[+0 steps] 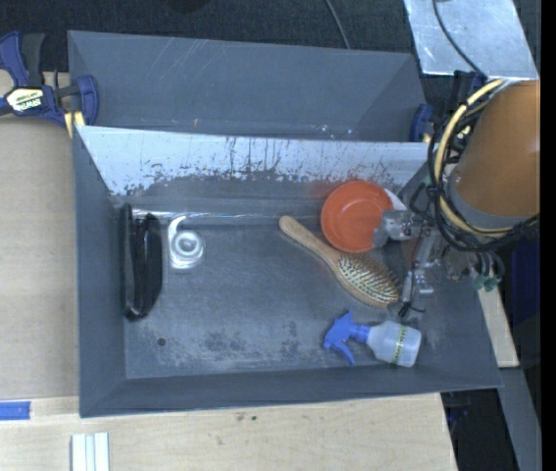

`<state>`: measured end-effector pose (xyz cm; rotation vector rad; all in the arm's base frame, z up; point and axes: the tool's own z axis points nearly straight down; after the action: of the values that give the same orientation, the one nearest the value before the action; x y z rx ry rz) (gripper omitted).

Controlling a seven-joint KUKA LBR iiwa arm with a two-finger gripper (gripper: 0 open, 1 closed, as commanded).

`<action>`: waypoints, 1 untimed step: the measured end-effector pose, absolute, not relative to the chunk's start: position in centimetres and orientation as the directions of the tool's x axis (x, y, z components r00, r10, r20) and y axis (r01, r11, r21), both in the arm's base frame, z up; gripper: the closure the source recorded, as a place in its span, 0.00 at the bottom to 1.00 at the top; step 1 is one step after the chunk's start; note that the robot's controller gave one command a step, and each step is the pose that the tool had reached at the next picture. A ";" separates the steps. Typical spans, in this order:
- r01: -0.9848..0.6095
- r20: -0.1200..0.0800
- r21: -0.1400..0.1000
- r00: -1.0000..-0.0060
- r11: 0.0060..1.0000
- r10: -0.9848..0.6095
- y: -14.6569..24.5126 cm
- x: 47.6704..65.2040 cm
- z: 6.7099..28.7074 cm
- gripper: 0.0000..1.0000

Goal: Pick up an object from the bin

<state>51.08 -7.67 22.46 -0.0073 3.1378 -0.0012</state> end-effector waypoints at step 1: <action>-0.005 -0.004 -0.001 -1.000 1.000 -0.005 -7.7 51.1 22.5 0.00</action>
Offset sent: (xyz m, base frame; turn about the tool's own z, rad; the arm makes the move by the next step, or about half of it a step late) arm -0.0197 0.0409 -0.0419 0.0208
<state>51.07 -7.66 22.46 -0.0072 3.1379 -0.0011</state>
